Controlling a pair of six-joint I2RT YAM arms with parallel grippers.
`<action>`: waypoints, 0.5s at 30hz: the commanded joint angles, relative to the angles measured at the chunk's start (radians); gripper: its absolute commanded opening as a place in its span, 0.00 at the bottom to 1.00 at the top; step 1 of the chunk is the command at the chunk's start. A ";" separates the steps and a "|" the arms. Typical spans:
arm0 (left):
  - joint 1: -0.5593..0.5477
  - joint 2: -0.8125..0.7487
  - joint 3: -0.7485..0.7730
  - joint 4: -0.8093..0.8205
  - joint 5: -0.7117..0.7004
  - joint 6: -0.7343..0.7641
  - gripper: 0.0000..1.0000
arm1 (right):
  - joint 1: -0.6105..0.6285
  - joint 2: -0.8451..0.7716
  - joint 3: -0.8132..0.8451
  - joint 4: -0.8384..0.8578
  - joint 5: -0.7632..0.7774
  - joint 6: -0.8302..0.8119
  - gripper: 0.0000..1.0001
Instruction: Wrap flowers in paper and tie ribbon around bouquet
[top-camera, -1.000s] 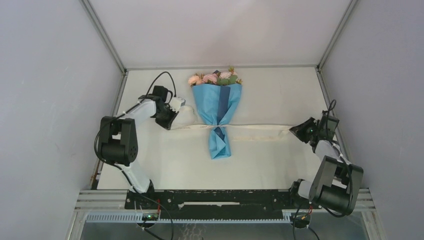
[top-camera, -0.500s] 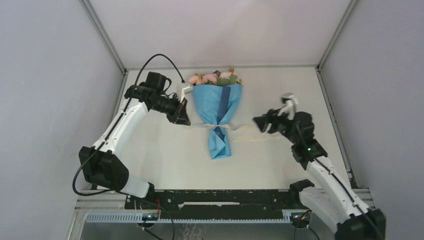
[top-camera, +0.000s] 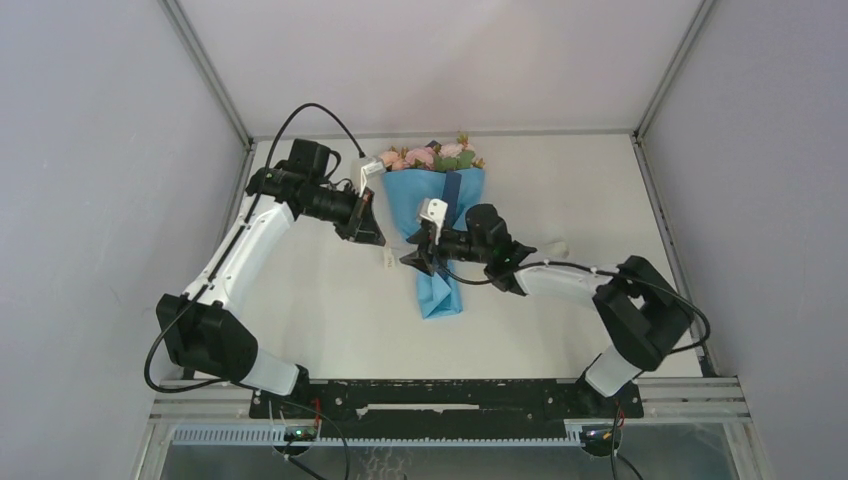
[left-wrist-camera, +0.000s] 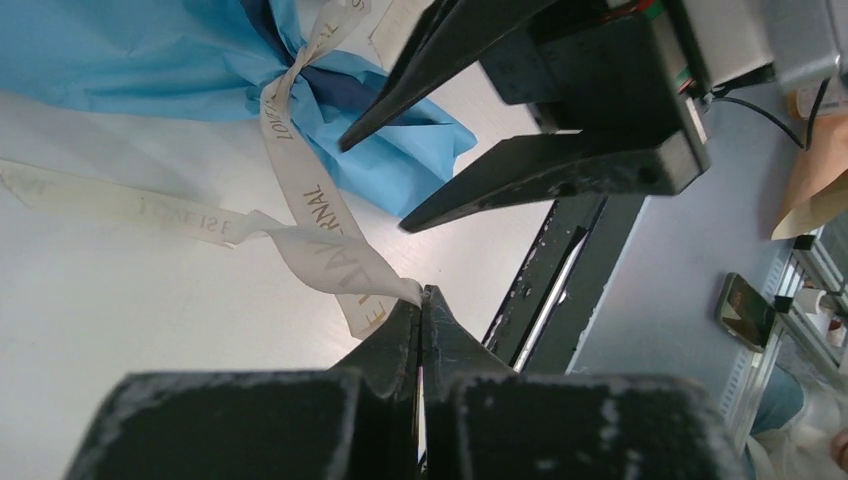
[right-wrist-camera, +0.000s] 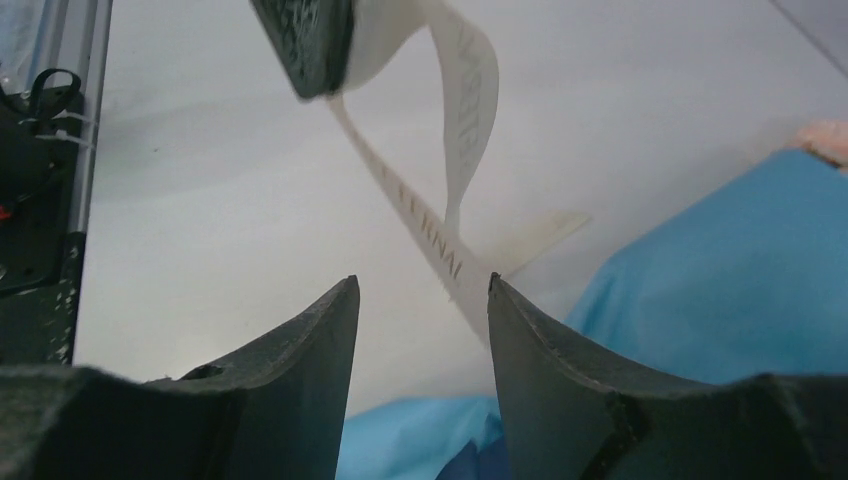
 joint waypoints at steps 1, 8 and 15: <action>0.002 -0.026 0.013 0.043 0.039 -0.043 0.00 | 0.025 0.078 0.108 0.130 -0.033 -0.047 0.58; 0.003 -0.022 0.008 0.046 0.033 -0.043 0.00 | 0.034 0.154 0.133 0.157 -0.004 0.000 0.24; 0.031 -0.021 -0.023 0.115 -0.062 -0.101 0.34 | 0.020 0.110 0.133 0.084 -0.005 0.081 0.00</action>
